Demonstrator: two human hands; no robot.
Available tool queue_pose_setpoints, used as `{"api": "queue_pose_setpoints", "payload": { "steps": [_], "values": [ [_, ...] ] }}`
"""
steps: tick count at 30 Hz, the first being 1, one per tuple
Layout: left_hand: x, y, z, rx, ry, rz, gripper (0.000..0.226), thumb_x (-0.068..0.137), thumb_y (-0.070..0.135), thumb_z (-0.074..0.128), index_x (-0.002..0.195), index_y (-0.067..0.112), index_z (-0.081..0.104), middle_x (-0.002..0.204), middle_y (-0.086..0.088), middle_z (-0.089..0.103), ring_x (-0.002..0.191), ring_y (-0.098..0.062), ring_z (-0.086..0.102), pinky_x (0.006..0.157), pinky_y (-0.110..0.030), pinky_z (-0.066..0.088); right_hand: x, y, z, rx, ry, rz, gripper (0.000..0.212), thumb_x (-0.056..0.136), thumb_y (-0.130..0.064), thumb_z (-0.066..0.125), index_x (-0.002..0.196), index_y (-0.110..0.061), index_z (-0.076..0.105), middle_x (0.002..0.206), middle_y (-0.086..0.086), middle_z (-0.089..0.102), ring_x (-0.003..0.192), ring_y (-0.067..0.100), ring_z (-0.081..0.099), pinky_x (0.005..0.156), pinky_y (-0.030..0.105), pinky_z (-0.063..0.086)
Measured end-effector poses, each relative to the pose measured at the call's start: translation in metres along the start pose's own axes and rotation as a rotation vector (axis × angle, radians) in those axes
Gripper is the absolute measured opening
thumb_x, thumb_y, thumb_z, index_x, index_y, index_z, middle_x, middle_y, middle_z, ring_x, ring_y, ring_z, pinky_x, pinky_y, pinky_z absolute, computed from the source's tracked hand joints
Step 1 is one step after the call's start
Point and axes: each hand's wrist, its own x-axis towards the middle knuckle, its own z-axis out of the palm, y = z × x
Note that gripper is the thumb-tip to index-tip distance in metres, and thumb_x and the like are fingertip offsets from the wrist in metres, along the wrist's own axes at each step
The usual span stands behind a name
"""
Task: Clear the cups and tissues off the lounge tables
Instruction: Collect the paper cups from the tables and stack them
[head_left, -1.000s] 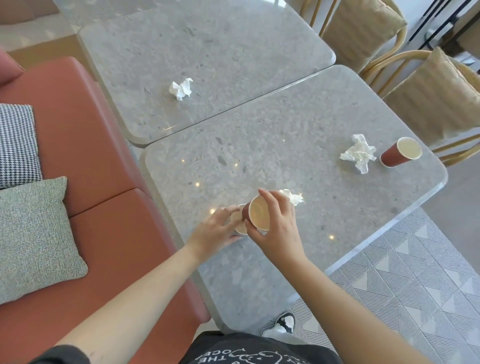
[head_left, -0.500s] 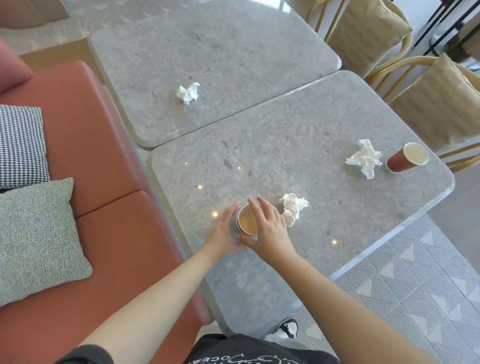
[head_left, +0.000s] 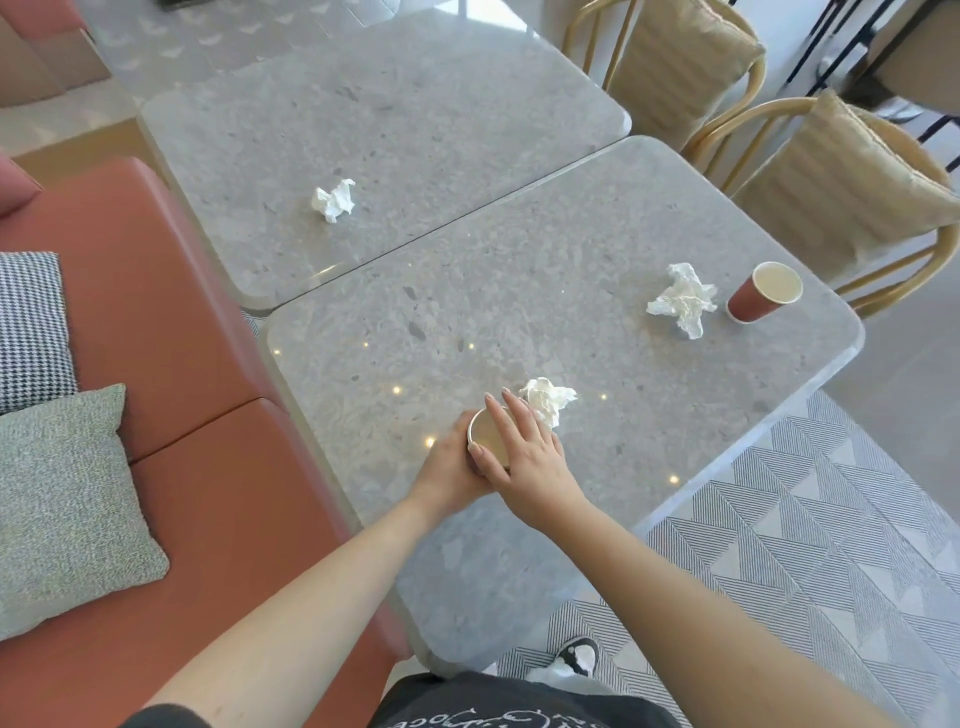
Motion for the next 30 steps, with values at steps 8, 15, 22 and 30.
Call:
{"api": "queue_pose_setpoints", "payload": {
  "steps": [8, 15, 22, 30],
  "values": [
    [-0.016, 0.064, 0.051, 0.024, -0.072, 0.087, 0.07, 0.065, 0.045, 0.075, 0.123, 0.069, 0.045, 0.105, 0.041, 0.066, 0.095, 0.018, 0.064, 0.077, -0.004, 0.048, -0.047, 0.044, -0.049, 0.11, 0.097, 0.024, 0.062, 0.103, -0.054, 0.036, 0.159, -0.034, 0.02, 0.167, -0.009, 0.016, 0.154, 0.013, 0.006, 0.123, 0.033, 0.006],
    [-0.022, 0.115, 0.129, 0.052, -0.05, 0.087, 0.066, 0.069, 0.025, 0.093, 0.126, 0.024, 0.06, 0.111, 0.007, 0.074, 0.104, -0.01, 0.071, 0.09, -0.035, 0.057, -0.103, 0.107, -0.117, 0.211, 0.208, 0.013, 0.057, 0.105, -0.05, 0.031, 0.158, -0.031, 0.023, 0.166, -0.008, 0.02, 0.153, 0.011, 0.007, 0.124, 0.035, 0.007],
    [-0.04, 0.152, 0.206, 0.076, -0.02, 0.067, 0.065, 0.065, 0.042, 0.095, 0.118, 0.037, 0.058, 0.108, 0.016, 0.072, 0.102, -0.003, 0.069, 0.081, -0.013, 0.05, -0.15, 0.181, -0.167, 0.248, 0.324, 0.057, 0.062, 0.104, -0.052, 0.035, 0.16, -0.03, 0.019, 0.165, -0.007, 0.023, 0.153, 0.012, 0.011, 0.122, 0.033, 0.007],
    [-0.025, 0.18, 0.235, 0.138, -0.031, 0.059, 0.066, 0.05, 0.073, 0.079, 0.106, 0.055, 0.049, 0.1, 0.03, 0.065, 0.092, 0.022, 0.059, 0.073, -0.002, 0.045, -0.151, 0.223, -0.194, 0.283, 0.394, 0.084, 0.065, 0.102, -0.055, 0.037, 0.16, -0.033, 0.016, 0.164, -0.005, 0.025, 0.151, 0.009, 0.014, 0.12, 0.031, 0.009]
  ]
}}
